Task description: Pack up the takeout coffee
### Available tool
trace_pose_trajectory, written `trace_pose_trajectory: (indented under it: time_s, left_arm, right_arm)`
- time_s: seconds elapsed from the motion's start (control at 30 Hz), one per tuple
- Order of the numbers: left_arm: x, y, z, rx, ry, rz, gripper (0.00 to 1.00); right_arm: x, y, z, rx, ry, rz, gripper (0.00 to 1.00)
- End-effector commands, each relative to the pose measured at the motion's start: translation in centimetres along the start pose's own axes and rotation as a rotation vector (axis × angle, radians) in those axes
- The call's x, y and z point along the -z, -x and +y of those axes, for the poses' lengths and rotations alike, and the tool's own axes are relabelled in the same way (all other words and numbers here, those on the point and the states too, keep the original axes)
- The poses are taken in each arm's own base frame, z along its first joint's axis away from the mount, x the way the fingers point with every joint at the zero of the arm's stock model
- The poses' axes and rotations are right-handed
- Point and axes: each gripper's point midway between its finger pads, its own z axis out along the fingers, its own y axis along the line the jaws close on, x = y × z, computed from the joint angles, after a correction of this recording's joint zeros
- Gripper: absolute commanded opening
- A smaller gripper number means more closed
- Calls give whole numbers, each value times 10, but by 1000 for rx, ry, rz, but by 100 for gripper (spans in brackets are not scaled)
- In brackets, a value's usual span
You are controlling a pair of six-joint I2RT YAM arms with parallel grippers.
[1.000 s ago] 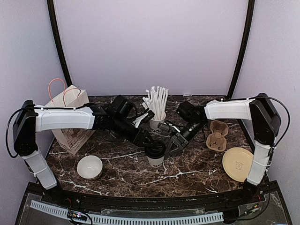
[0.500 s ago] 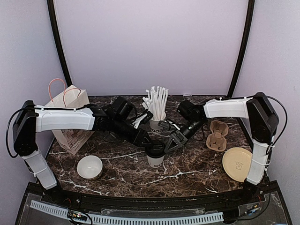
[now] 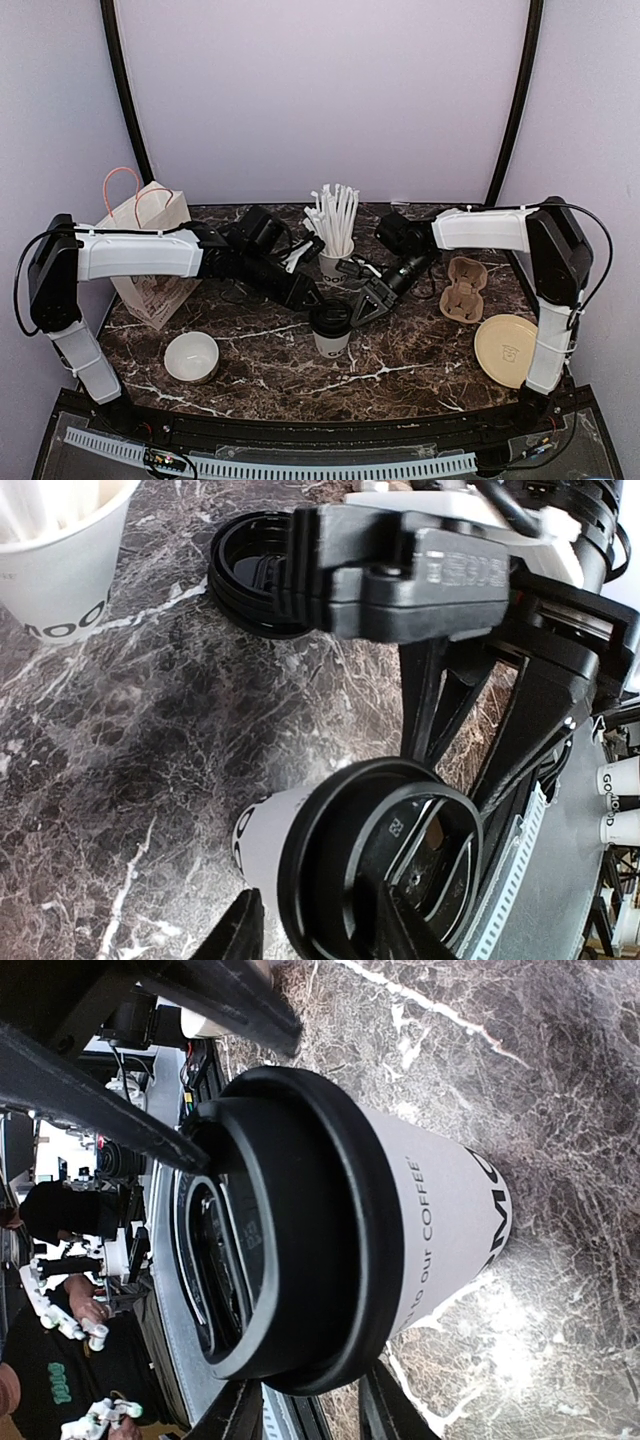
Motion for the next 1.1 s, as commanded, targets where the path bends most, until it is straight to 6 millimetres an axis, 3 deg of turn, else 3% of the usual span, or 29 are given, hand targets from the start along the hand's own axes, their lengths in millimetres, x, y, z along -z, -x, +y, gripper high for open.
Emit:
trace_pose_trajectory:
  time_s: [0.0,0.2,0.37,0.5,0.7,0.87,1.07]
  left_arm:
    - [7,-10,2,-19,30,26,46]
    - [38,24,-22,-106,3,-102,65]
    - [56,37,-26,-165,39,-145,70]
    - [72,44,-12,-227,158,-182,71]
    - [103,64,20,-248,368,-269,78]
    - [128,82,26,-228,443,-384,81]
    - [149,88,28,-181,479,-478,85]
  right_arm:
    - [5,12,-28,103,-145,-14,35]
    - [29,17,9,206,-99,-48,47]
    - [44,13,11,240,-156,-51,51]
    - [63,21,17,345,-240,-80,51]
    - [92,46,40,676,-457,-165,59]
    - [78,54,57,868,-522,-115,66]
    - [39,54,62,959,-510,-11,73]
